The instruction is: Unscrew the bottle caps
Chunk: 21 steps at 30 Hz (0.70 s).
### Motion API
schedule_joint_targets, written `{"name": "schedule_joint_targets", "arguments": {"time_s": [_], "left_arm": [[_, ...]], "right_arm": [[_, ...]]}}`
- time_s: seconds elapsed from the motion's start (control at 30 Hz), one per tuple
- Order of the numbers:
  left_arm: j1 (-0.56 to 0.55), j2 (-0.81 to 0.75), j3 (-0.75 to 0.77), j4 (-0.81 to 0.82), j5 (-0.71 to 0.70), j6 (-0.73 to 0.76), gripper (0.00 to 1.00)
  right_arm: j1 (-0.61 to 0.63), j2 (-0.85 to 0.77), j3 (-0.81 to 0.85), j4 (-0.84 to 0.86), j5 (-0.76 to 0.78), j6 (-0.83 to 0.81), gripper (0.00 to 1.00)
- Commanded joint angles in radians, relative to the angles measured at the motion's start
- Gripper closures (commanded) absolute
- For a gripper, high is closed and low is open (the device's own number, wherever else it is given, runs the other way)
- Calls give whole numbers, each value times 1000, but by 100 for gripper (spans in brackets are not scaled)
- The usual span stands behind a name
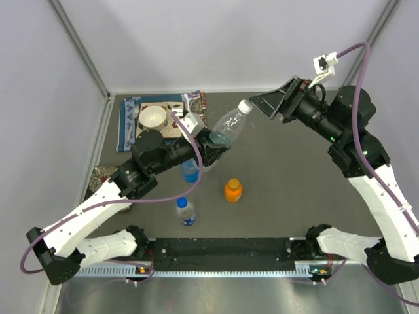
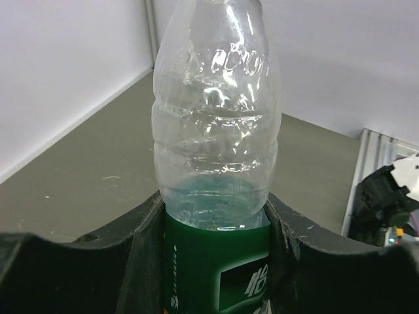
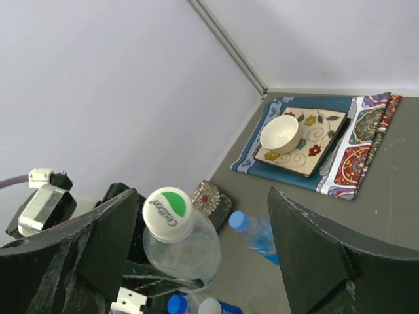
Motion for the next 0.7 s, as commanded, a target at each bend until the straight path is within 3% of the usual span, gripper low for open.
{"name": "schedule_joint_targets", "arguments": {"time_s": [0.0, 0.23, 0.67], "left_arm": [[-43, 8, 6, 18, -160, 66, 62], [-63, 20, 3, 20, -190, 89, 62], [-67, 11, -1, 20, -207, 86, 62]], "right_arm": [[35, 28, 75, 29, 21, 21, 20], [75, 58, 75, 29, 30, 21, 23], [109, 82, 41, 31, 36, 15, 51]]}}
